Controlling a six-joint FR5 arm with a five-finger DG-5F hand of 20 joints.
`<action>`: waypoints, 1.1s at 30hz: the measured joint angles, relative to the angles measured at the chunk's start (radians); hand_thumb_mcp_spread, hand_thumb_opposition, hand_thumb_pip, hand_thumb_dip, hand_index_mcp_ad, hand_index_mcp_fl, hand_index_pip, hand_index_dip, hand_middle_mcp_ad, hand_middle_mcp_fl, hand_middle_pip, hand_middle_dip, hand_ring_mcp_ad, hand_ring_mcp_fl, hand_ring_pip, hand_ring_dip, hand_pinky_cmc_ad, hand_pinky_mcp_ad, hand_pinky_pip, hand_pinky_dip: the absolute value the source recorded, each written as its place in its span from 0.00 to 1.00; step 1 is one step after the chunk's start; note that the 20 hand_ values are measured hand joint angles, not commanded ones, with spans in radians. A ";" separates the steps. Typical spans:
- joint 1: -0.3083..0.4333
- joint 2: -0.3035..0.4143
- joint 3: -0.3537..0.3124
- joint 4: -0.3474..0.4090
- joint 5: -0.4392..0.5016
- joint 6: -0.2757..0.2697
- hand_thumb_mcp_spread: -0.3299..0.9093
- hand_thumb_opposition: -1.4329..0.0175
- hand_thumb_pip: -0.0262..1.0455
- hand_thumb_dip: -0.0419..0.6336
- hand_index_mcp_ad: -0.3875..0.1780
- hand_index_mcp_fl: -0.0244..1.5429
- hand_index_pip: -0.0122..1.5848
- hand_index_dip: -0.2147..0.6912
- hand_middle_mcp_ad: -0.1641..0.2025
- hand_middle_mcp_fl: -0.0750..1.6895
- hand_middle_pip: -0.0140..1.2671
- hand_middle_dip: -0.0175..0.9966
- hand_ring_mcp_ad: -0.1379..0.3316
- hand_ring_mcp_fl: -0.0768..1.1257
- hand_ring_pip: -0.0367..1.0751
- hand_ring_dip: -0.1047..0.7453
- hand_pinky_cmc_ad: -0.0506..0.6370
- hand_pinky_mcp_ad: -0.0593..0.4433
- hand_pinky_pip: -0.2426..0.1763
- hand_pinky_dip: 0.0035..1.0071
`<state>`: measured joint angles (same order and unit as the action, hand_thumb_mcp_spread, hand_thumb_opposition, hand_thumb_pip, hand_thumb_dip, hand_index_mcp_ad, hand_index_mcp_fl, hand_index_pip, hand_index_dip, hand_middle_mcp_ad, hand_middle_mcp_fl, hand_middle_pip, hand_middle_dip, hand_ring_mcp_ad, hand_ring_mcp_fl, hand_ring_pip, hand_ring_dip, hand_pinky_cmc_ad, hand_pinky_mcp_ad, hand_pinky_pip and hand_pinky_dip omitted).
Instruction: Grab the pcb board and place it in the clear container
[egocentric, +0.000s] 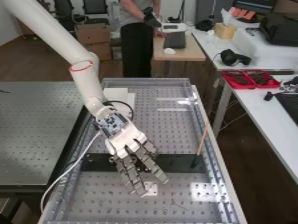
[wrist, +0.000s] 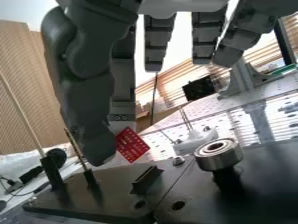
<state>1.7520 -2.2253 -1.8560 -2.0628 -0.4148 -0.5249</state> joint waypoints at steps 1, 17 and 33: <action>0.000 0.003 -0.002 0.007 -0.002 -0.006 0.84 0.39 0.37 0.36 0.42 0.45 0.82 0.47 0.41 0.08 0.11 0.19 0.75 0.11 0.11 0.19 0.53 0.49 0.44 0.19; 0.025 0.113 -0.056 0.131 -0.077 -0.121 0.84 0.39 0.37 0.36 0.42 0.47 0.80 0.48 0.41 0.10 0.11 0.19 0.75 0.11 0.11 0.19 0.52 0.49 0.44 0.19; 0.096 0.210 -0.068 -0.055 -0.357 0.008 0.84 0.37 0.37 0.36 0.42 0.51 0.75 0.52 0.42 0.12 0.11 0.18 0.75 0.12 0.11 0.19 0.55 0.49 0.44 0.19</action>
<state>1.8479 -2.0154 -1.9244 -2.1179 -0.7716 -0.5170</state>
